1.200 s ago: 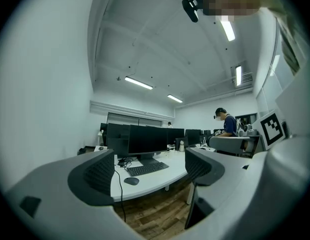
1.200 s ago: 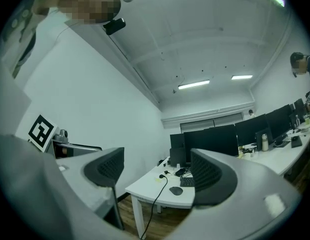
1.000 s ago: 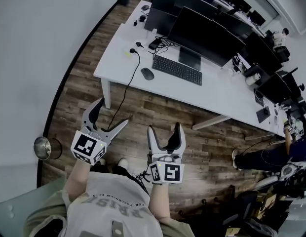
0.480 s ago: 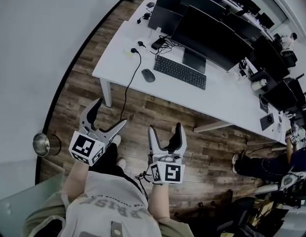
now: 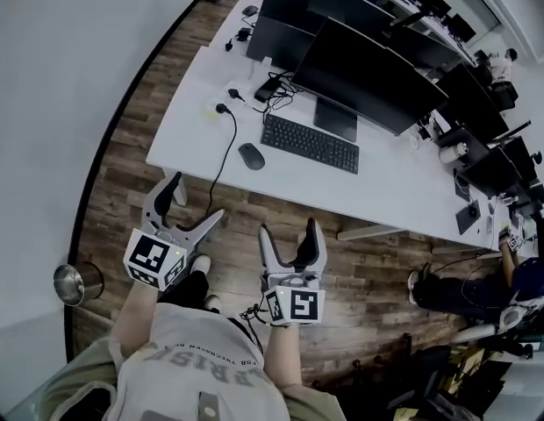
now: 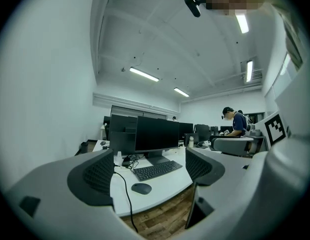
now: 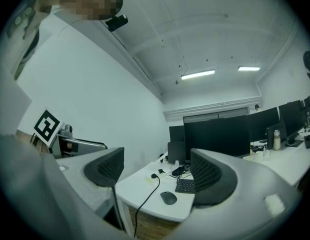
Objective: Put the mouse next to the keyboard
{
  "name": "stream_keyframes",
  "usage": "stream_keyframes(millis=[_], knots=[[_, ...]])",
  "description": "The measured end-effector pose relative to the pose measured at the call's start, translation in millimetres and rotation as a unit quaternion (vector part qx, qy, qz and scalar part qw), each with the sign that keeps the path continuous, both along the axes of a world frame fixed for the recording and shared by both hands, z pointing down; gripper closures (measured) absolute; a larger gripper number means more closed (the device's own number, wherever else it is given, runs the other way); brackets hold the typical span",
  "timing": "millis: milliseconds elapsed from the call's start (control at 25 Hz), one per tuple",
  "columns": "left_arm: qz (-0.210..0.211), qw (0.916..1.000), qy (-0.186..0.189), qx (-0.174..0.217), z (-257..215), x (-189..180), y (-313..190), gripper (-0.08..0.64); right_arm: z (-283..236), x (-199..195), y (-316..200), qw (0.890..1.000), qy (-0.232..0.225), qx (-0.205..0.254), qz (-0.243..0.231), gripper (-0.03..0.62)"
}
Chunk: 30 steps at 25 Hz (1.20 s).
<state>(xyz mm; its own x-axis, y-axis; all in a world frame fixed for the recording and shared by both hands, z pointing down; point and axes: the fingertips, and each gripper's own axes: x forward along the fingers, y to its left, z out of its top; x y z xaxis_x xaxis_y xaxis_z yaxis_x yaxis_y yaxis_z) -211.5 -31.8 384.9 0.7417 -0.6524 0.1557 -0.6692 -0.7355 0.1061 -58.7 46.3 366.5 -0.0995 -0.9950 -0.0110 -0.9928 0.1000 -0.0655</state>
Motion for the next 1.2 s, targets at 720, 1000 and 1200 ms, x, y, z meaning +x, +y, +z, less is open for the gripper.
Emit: stream_keyframes(millis=[720, 1000, 1200], knots=[[0.027, 0.9992, 0.001, -0.03, 20.6, 15.0, -118.2, 0.132, 26.3, 2.3, -121.2, 0.999, 0.006, -0.035, 0.006, 0.186], [0.001, 0.999, -0.002, -0.045, 38.9, 25.8, -141.9, 0.132, 62.1, 15.6, -163.8, 0.997, 0.018, -0.069, -0.032, 0.186], [-0.024, 0.9984, -0.015, -0.05, 44.4, 37.5, -157.4, 0.132, 96.3, 25.1, -195.1, 0.993, 0.012, -0.103, -0.065, 0.186]])
